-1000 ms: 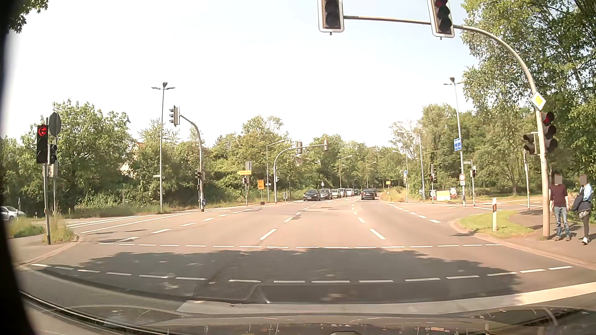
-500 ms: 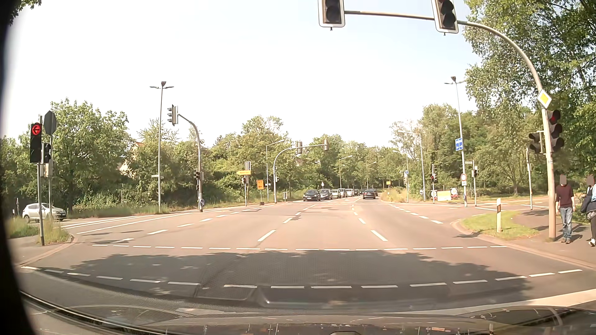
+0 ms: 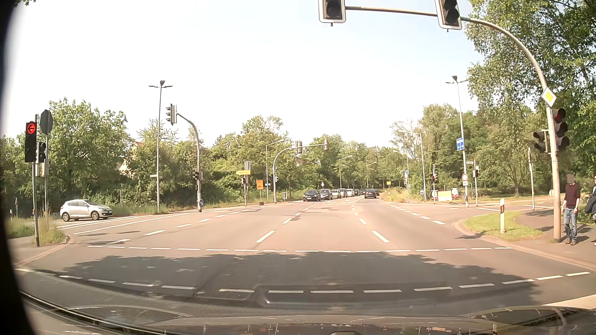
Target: Follow the waypoints while adhering to traffic rules and regulations
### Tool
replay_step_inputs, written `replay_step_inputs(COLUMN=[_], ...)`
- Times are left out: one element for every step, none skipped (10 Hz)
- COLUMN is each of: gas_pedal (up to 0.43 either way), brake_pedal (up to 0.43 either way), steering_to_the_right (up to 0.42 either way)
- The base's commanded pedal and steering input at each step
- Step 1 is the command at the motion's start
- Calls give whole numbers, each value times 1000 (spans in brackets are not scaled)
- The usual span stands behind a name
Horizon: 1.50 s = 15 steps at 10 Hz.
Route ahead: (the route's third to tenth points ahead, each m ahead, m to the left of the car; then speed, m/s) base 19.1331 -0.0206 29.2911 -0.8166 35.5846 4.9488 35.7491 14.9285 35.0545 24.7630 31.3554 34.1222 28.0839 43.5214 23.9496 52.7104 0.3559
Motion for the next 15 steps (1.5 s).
replay_step_inputs(gas_pedal=[0,0,0,0,0,0,0,0,0,0,0,0,0,0,0], brake_pedal=[177,177,183,189,195,201,201,201,207,207,207,207,213,207,213], steering_to_the_right=[-3,-3,-3,-3,-3,-3,-3,-3,-3,-3,-3,-3,-3,-3,-3])
